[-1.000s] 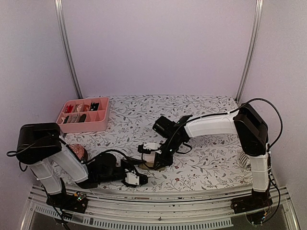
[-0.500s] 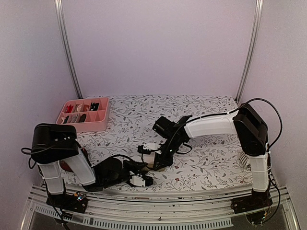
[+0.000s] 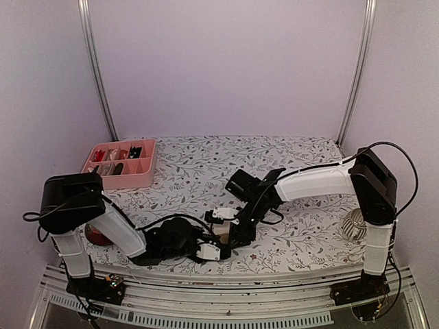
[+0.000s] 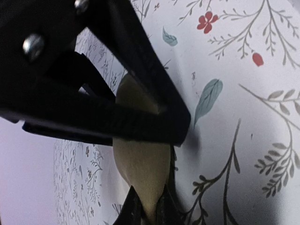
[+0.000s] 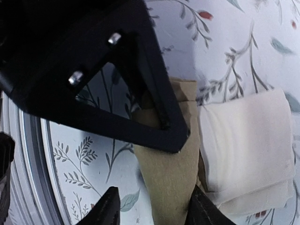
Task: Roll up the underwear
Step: Roll the underwear at the center of the board.
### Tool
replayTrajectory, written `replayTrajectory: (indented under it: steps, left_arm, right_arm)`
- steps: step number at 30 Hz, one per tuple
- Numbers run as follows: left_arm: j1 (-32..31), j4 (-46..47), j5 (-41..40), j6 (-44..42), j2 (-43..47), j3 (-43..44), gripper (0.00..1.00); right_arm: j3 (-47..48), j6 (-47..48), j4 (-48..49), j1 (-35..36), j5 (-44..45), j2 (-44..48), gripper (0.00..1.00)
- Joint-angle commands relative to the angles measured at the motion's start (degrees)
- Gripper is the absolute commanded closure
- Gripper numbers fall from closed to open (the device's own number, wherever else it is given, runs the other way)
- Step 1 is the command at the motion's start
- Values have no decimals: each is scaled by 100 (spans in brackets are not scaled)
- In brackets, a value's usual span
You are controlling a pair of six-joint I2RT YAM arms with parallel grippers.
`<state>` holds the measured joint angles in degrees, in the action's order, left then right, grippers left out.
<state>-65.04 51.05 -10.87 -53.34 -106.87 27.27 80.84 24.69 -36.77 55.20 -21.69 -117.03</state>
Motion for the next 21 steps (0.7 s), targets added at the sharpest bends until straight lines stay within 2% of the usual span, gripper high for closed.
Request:
replayTrajectory:
  steps: [1, 7, 12, 16, 18, 21]
  left_arm:
    - [225, -2065, 935, 767, 229, 499, 100]
    - [760, -3883, 2232, 1440, 341, 1398, 100]
    - [1054, -4856, 2886, 1806, 84, 2110, 100]
    - [1352, -5642, 3568, 2073, -227, 2720, 100]
    - [1529, -5966, 3918, 2199, -387, 2990, 100]
    - [1788, -6448, 4449, 2375, -700, 3408, 100]
  right_arm:
    - [-927, -435, 201, 40, 1291, 969, 43]
    - [-2228, -1237, 1175, 186, 3135, 2807, 33]
    - [-3294, -1118, 2235, 831, 4125, 3810, 31]
    - [-3693, -638, 2953, 1312, 4468, 4077, 33]
    - [-3716, -433, 3131, 1464, 4484, 4028, 37]
    - [-3800, -91, 3447, 1637, 4489, 3881, 37]
